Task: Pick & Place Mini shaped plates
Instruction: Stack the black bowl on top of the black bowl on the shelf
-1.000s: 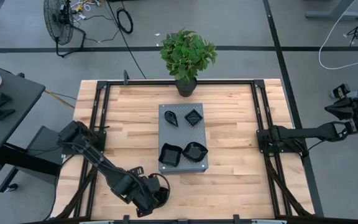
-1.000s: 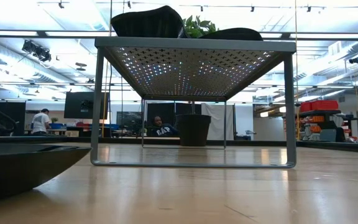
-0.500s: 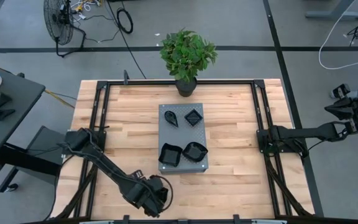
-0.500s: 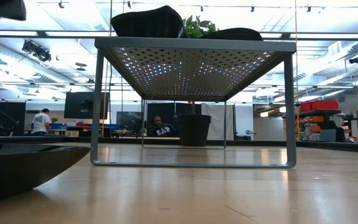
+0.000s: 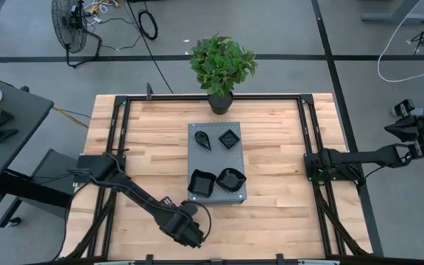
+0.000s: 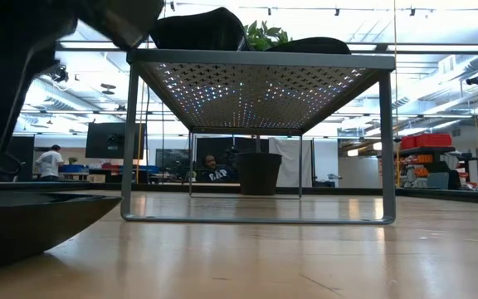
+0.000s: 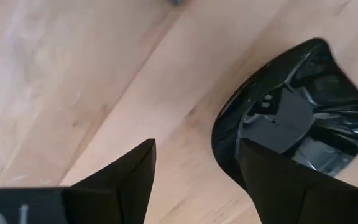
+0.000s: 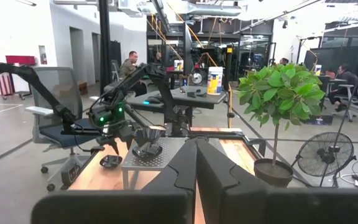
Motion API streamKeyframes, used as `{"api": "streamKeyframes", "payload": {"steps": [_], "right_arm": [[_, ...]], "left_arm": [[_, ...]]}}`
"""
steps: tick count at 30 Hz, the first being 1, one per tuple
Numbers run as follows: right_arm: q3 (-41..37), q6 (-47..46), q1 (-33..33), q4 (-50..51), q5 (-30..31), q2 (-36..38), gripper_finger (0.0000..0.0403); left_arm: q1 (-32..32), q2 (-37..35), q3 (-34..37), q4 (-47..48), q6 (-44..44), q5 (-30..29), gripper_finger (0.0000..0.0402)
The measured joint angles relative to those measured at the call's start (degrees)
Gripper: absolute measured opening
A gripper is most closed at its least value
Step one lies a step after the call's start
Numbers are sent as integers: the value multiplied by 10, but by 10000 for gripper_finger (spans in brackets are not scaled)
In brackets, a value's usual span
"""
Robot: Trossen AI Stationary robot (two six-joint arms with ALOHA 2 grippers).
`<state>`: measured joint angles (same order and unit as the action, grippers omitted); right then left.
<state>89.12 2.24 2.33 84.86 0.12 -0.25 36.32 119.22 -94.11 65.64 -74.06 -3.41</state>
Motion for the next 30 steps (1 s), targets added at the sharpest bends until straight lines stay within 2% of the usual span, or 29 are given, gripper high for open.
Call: {"api": "streamKeyframes", "payload": {"steps": [6,11,17,23,26,30], "right_arm": [[0,0,0,0,0,0,16],[0,0,0,0,0,0,16],[0,0,0,0,0,0,16],[0,0,0,0,0,0,16],[0,0,0,0,0,0,16],[0,0,0,0,0,0,16]], "left_arm": [[0,17,0,-6,0,11,234],[0,17,1,-6,4,-4,234],[-1,17,49,-69,0,15,234],[-1,16,54,-77,2,17,233],[-1,16,54,-84,2,16,222],[-1,16,54,-85,13,17,184]]}}
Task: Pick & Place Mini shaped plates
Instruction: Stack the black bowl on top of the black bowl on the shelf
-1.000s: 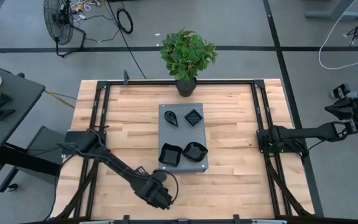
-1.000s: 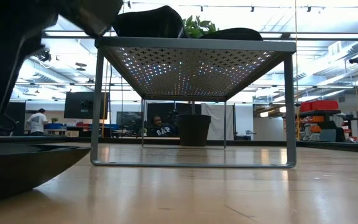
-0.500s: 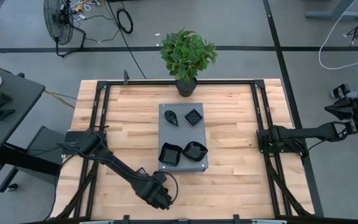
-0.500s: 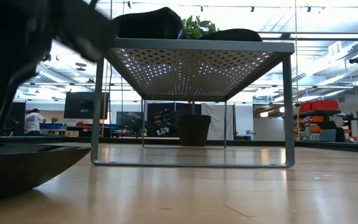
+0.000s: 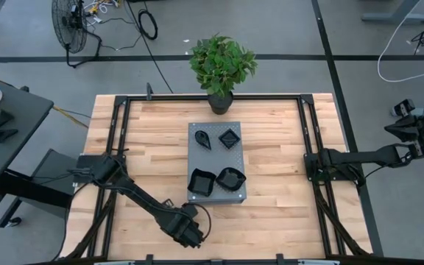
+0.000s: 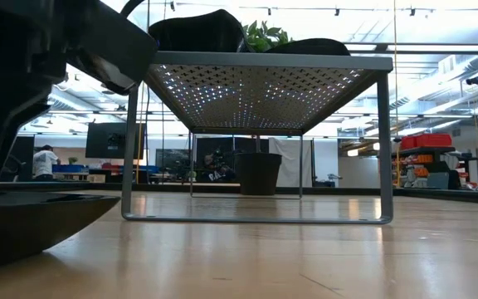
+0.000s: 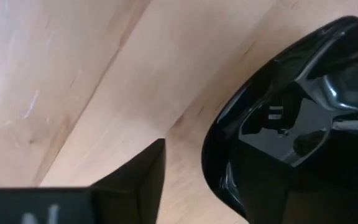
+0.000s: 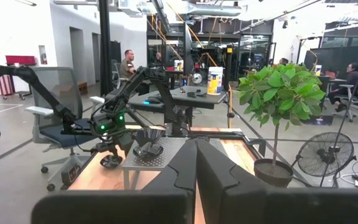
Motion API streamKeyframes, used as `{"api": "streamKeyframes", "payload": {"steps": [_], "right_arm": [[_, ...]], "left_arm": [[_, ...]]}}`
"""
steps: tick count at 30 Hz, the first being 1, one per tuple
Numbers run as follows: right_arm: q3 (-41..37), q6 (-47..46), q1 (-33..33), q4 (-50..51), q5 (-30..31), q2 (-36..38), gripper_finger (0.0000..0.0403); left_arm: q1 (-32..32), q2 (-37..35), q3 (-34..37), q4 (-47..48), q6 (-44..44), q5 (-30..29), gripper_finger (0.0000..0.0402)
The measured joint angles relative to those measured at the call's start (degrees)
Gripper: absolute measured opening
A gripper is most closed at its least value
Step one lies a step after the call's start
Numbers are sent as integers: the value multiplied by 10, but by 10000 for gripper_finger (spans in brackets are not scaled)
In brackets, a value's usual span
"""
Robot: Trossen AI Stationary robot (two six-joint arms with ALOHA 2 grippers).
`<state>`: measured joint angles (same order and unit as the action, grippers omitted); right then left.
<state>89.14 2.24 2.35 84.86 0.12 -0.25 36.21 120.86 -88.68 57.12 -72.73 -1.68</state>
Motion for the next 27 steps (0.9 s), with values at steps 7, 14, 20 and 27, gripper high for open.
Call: {"api": "streamKeyframes", "payload": {"steps": [7,14,20,27], "right_arm": [[0,0,0,0,0,0,16],[0,0,0,0,0,0,16],[0,0,0,0,0,0,16],[0,0,0,0,0,0,16]], "left_arm": [[0,-1,0,0,6,2,106],[0,-2,0,1,6,4,42],[0,-5,-2,0,5,4,10],[0,-7,-1,1,17,6,12]]}}
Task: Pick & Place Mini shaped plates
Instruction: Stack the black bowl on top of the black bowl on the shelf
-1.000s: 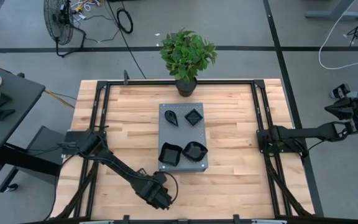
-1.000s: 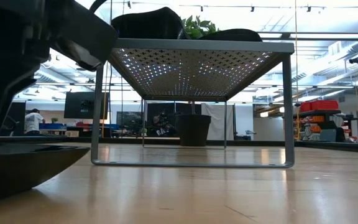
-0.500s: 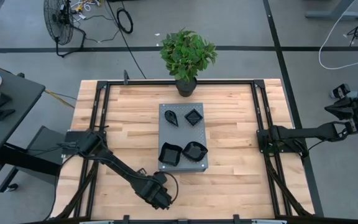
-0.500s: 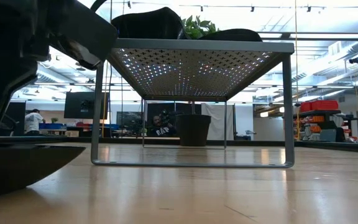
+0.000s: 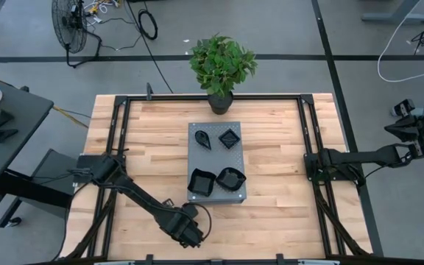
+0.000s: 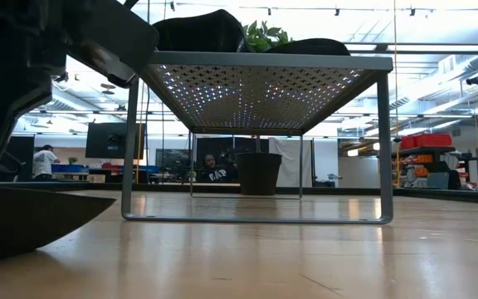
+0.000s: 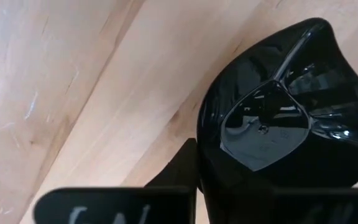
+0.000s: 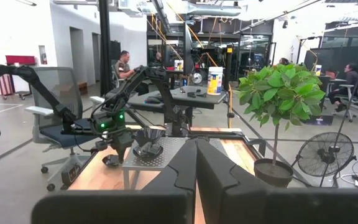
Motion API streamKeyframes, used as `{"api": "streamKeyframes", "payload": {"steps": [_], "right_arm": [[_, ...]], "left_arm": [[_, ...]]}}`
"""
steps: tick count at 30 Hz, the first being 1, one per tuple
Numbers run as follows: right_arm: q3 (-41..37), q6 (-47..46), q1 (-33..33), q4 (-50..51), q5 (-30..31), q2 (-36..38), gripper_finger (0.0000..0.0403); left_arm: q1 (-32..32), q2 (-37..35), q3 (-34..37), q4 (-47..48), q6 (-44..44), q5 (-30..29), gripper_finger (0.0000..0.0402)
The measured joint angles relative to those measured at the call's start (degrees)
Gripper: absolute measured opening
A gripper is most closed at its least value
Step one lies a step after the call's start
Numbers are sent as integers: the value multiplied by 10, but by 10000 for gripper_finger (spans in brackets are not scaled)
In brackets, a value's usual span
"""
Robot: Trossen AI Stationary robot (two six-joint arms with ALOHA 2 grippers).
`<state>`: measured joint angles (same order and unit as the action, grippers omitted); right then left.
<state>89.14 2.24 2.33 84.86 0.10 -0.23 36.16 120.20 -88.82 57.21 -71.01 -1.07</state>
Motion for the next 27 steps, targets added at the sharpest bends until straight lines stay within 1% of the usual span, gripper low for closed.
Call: {"api": "streamKeyframes", "payload": {"steps": [9,21,23,27], "right_arm": [[0,0,0,0,0,0,16],[0,0,0,0,0,0,16],[0,0,0,0,0,0,16],[0,0,0,0,0,0,16]], "left_arm": [[0,-18,1,8,16,13,5],[-10,-90,1,44,27,8,4],[-11,-104,1,46,27,2,3],[-13,-142,1,48,9,-32,5]]}}
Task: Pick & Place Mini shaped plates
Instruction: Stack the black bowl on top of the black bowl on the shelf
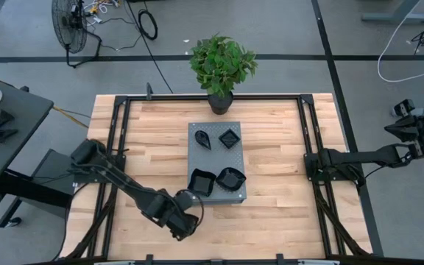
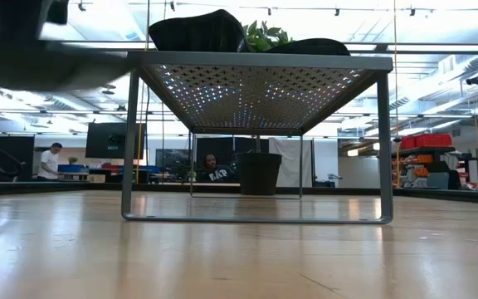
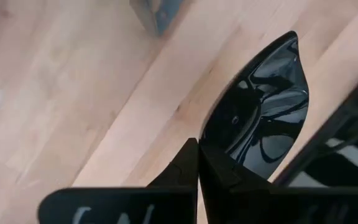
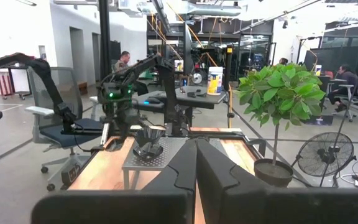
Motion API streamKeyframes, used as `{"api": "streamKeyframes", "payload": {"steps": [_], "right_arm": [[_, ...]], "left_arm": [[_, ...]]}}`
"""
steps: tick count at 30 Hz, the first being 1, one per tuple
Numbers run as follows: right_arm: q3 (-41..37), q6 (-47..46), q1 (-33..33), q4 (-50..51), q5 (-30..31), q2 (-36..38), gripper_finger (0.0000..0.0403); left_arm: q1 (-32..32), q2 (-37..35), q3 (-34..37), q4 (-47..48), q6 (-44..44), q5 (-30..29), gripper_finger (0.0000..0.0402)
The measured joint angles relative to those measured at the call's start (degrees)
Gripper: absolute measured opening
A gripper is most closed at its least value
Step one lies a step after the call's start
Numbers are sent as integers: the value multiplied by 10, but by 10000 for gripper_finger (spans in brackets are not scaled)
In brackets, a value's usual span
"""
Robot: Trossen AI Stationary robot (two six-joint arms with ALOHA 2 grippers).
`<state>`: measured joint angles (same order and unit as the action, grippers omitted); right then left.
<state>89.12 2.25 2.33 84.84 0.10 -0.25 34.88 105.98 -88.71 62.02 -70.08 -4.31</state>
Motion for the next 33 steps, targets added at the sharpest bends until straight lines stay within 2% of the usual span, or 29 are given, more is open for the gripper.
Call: {"api": "streamKeyframes", "payload": {"steps": [7,11,14,20,26,33], "right_arm": [[0,0,0,0,0,0,16],[0,0,0,0,0,0,16],[0,0,0,0,0,0,16],[0,0,0,0,0,0,16],[0,0,0,0,0,0,16],[0,0,0,0,0,0,16]], "left_arm": [[-9,-79,0,-4,5,-44,4],[-24,-117,0,-26,40,-76,3],[-41,-134,0,-60,98,-94,3],[-99,-148,0,-144,244,-93,3],[-167,-148,0,-215,361,-17,2],[-252,-148,0,-246,429,106,3]]}}
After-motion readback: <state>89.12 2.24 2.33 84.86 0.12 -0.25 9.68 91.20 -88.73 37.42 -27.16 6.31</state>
